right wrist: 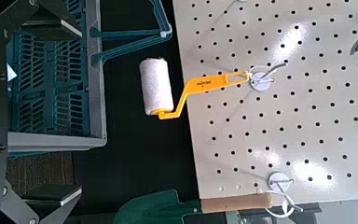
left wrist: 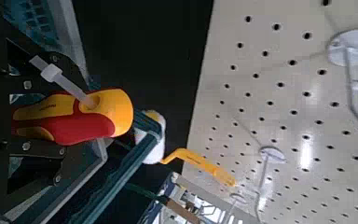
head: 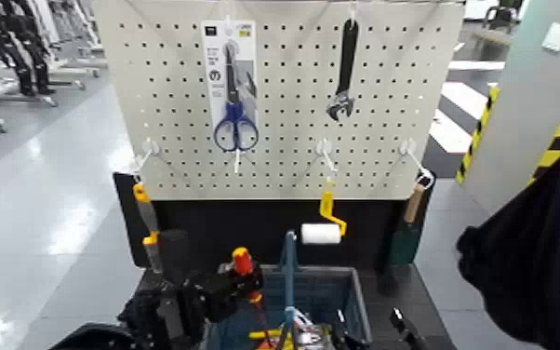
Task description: Put the red screwdriver into the crate.
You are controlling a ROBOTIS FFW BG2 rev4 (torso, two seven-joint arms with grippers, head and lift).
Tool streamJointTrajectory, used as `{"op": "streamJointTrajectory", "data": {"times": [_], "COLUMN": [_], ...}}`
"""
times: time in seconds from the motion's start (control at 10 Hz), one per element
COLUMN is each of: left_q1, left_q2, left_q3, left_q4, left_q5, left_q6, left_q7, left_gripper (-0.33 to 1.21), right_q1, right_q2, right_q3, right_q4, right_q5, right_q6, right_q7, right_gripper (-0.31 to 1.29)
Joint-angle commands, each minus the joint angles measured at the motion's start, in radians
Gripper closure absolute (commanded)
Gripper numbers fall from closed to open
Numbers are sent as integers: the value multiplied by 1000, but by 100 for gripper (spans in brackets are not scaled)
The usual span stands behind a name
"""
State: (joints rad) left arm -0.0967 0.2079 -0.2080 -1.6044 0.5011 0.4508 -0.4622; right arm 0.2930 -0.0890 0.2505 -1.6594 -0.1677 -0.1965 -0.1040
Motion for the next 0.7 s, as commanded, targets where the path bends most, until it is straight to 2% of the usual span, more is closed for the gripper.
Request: {"op": "streamJointTrajectory", "data": {"times": [0.1,0.2,0.3,0.4,0.5,0.6,0.7], "left_q1": [-14,-15,-17,-17,-17,-15,-12], "left_q2": [-1,-2,-2,-4,-4,-5,-5], "left_q3": [-1,-1,-1,2,4,10,15], "left_q4": [12,17,17,17,14,9,4], "left_q5": [24,36,40,45,45,45,44], "left_q6": [77,86,92,88,80,77,68], "left_q7": [8,10,10,10,8,8,8], "left_gripper": [119,119,113,80,34,5,5], "right_q1": [0,0,0,0,0,0,0], "right_q2": [2,2,2,2,2,2,2], "right_q3": [1,1,3,3,4,4,4], "right_q4": [3,3,3,4,4,3,3], "right_q5": [-4,-4,-4,-7,-9,-10,-10], "right_q6": [-3,-3,-3,-1,-1,-1,0], "right_q7": [0,1,1,1,1,1,1], "right_gripper": [14,14,14,14,14,14,14]}}
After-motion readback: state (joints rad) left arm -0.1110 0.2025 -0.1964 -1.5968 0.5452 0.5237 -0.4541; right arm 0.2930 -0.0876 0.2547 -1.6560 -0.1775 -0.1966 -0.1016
